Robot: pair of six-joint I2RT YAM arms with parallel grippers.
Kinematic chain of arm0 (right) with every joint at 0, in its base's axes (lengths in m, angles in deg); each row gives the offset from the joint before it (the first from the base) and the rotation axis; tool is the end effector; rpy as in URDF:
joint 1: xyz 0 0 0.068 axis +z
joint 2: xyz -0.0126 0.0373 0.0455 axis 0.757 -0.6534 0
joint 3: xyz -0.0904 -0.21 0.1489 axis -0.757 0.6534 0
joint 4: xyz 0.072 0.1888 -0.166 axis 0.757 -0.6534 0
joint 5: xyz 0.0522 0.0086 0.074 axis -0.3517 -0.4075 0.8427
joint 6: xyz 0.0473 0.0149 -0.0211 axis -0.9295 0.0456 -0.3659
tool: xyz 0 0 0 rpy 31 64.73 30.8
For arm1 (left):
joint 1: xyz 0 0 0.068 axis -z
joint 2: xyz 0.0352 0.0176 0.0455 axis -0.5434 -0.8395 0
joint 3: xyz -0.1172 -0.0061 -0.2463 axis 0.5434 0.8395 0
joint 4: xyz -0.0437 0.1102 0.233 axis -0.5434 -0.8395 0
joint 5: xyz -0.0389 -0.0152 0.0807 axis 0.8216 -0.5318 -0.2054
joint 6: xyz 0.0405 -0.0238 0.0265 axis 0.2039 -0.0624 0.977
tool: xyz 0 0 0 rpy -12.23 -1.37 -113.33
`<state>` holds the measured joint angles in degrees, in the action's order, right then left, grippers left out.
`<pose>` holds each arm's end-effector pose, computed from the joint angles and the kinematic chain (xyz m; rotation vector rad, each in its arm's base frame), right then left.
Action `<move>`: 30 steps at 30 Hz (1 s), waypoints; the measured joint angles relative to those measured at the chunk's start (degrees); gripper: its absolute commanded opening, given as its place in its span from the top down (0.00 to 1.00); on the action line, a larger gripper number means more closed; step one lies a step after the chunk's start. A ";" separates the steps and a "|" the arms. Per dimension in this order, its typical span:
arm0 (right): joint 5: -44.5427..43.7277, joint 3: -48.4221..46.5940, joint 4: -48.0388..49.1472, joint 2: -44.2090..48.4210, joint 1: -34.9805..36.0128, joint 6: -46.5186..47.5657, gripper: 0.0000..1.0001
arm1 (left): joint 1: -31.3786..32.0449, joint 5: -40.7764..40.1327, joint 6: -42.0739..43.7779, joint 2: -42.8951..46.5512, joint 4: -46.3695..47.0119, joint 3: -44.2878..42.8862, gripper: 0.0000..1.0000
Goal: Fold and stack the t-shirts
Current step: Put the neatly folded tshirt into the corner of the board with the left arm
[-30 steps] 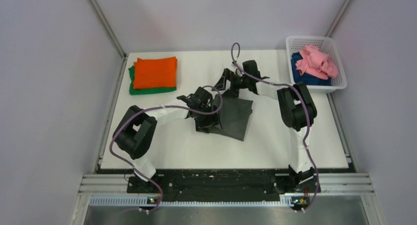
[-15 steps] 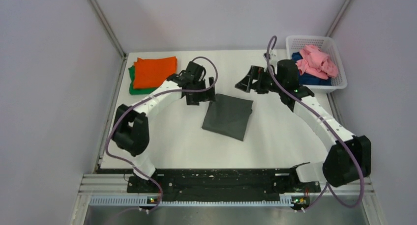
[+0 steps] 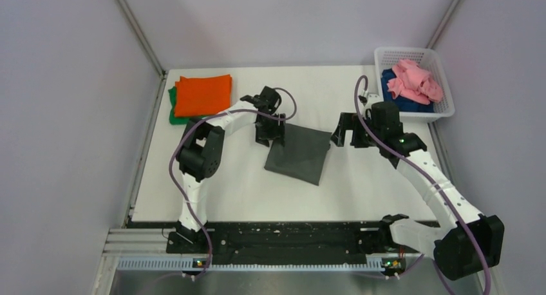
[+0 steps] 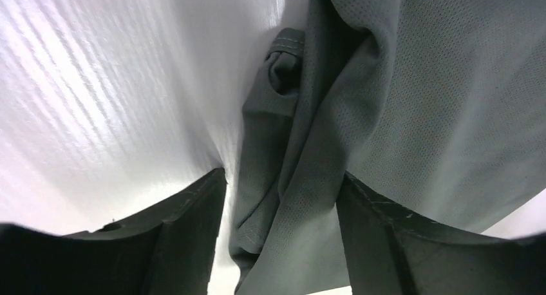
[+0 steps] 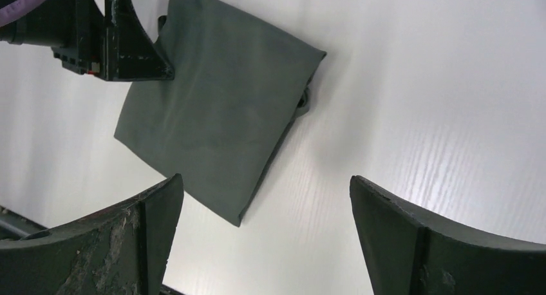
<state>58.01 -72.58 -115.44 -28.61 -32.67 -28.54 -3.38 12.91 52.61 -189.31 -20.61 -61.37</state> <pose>0.2250 0.0739 0.2926 -0.0923 2.2872 0.5240 0.3741 -0.2188 0.1713 0.0729 2.8876 -0.4528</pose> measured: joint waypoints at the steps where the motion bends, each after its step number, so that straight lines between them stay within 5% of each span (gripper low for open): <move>1: -1.03 0.00 -0.42 0.37 -0.02 0.31 0.01 | 0.22 0.07 0.02 -0.02 0.02 0.07 0.44; 3: -2.80 0.00 -1.09 0.68 -0.13 0.74 0.01 | 0.98 -0.13 -0.26 -0.07 0.07 0.37 0.55; 6: -5.09 0.00 -2.19 0.66 -0.22 1.11 0.01 | 3.02 -2.29 -0.94 -0.11 -0.59 0.63 0.99; 16: -11.08 0.00 -3.43 0.59 -0.35 2.58 0.01 | 7.28 -20.61 -4.63 -6.27 -12.85 -11.78 1.00; 22: -13.31 0.00 -3.45 0.00 -0.50 3.21 0.01 | 3.89 -37.31 -4.00 -10.40 -18.36 -23.78 1.00; 30: -15.54 -0.02 -3.45 -0.11 -0.55 3.48 0.01 | -4.22 -48.54 4.63 -10.21 -14.78 -27.08 1.00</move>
<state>42.47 -72.61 -118.89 -28.72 -33.22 -25.07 -7.59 -35.63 57.25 -199.52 -35.39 -88.45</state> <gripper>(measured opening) 0.986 0.045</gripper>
